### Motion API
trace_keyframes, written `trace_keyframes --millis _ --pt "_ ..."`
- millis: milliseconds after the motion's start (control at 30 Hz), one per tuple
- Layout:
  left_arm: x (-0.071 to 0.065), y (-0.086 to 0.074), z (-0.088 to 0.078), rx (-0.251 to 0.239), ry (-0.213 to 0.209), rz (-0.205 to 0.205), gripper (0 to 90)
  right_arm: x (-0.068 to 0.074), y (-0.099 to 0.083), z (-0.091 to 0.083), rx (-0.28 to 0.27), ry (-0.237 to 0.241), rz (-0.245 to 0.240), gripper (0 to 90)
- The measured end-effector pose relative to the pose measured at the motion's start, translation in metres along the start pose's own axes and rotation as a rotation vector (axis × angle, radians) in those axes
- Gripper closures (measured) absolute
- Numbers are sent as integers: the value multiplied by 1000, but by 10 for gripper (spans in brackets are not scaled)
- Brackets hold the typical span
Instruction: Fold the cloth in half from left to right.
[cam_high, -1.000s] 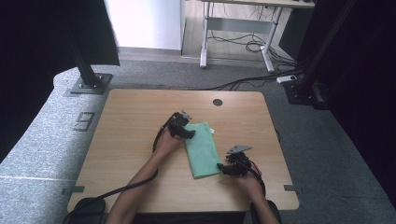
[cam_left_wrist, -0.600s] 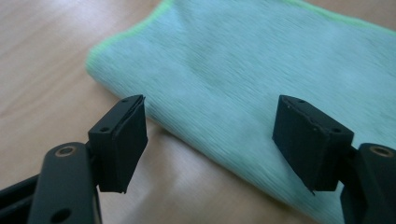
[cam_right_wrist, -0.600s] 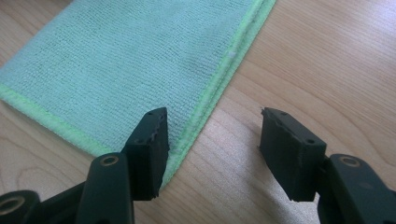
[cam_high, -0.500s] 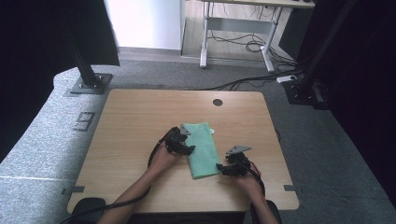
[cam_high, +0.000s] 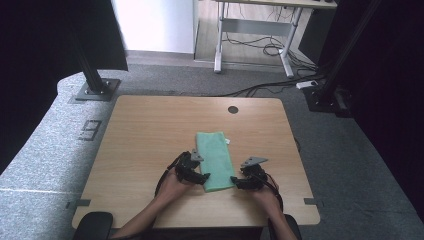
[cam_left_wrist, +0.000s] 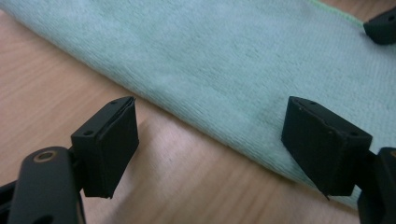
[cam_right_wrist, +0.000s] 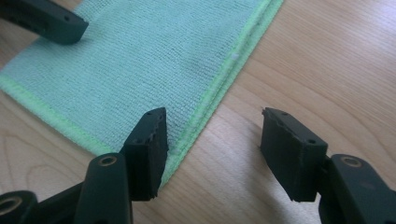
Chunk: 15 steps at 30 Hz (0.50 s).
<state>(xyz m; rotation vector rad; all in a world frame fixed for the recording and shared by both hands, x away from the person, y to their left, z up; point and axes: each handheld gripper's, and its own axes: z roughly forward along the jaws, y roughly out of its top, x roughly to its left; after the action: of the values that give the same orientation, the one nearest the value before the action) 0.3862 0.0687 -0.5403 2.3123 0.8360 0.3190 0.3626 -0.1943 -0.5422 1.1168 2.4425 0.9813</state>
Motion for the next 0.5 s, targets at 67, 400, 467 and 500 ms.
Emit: trace_keyframes --millis 67,400,467,500 --pt "3 -4 -2 -3 0 -16 187 3 0 0 0 4 -3 401" --pt "27 -25 -18 -12 25 -84 185 24 9 12 -21 25 -33 363" --pt "31 -30 -22 -17 31 -95 185 28 12 16 -27 27 -37 352" --pt "33 -31 -23 -15 31 -96 185 29 13 18 -30 28 -35 348"
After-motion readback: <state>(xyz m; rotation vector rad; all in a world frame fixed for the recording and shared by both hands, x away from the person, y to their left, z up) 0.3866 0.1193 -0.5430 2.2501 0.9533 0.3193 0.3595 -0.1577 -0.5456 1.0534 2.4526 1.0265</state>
